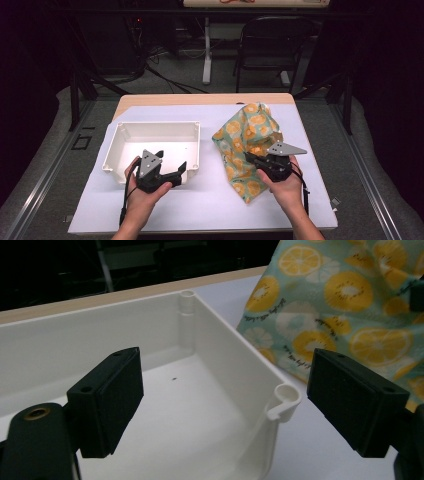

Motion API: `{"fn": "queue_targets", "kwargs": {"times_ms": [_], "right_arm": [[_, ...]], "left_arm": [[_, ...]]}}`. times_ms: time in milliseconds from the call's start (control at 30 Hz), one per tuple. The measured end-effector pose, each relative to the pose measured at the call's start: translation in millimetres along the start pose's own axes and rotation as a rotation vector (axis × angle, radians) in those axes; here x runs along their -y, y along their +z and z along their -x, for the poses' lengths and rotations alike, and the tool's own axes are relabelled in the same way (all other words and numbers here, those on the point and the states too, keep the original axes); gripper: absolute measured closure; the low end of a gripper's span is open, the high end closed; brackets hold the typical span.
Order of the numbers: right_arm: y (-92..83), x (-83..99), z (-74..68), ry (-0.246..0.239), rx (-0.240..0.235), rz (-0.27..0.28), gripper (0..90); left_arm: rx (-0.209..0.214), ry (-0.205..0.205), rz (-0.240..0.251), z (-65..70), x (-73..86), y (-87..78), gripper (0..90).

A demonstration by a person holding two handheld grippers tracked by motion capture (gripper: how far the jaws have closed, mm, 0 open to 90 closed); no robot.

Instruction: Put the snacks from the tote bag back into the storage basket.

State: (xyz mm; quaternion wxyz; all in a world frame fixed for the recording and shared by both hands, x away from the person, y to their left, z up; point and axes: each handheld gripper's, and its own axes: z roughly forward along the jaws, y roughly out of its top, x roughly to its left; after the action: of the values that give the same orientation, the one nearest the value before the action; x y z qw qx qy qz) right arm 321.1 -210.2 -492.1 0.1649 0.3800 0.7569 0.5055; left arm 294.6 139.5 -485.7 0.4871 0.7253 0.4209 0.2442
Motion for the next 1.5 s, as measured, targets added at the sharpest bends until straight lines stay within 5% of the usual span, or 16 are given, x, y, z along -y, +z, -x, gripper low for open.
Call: {"fn": "queue_targets", "kwargs": {"times_ms": [233, 467, 733, 967, 1033, 1133, 1367, 1400, 1433, 1500], "right_arm": [[10.8, 17.4, -8.6, -0.053, -0.012, -0.035, 90.0], [21.6, 29.1, -15.3, -0.028, -0.036, -0.092, 90.0], [32.4, 36.9, -18.4, -0.031, -0.035, -0.146, 89.3], [34.8, 38.7, -17.8, -0.028, -0.045, -0.154, 88.6], [33.6, 38.9, -15.8, -0.006, -0.044, -0.147, 88.5], [32.4, 39.3, -13.3, 0.01, -0.053, -0.137, 88.5], [30.6, 37.4, -14.7, 0.004, -0.097, -0.118, 86.5], [30.3, 37.4, -14.5, 0.005, -0.103, -0.12, 86.1], [29.3, 37.4, -13.9, 0.01, -0.105, -0.119, 83.8], [24.8, 36.3, -13.6, 0.023, -0.118, -0.121, 76.5]], "left_arm": [[0.056, -0.011, 0.018, 24.9, -13.8, 26.9, 23.4], [0.124, -0.011, -0.019, 44.3, -18.4, 51.4, 21.8], [0.204, -0.01, -0.032, 60.8, -20.7, 70.7, 31.6], [0.26, 0.037, -0.011, 72.7, -30.3, 76.6, 30.1], [0.312, 0.064, -0.002, 80.1, -30.4, 71.5, 24.5], [0.315, 0.129, -0.038, 88.3, -28.0, 74.9, 23.2], [0.256, 0.204, -0.034, 95.1, -29.6, 81.7, 67.9], [0.253, 0.211, -0.038, 94.0, -30.2, 82.5, 67.9], [0.292, 0.179, -0.06, 87.9, -30.6, 85.8, 81.5], [0.296, 0.146, -0.093, 82.4, -29.0, 88.9, 87.6]]}}
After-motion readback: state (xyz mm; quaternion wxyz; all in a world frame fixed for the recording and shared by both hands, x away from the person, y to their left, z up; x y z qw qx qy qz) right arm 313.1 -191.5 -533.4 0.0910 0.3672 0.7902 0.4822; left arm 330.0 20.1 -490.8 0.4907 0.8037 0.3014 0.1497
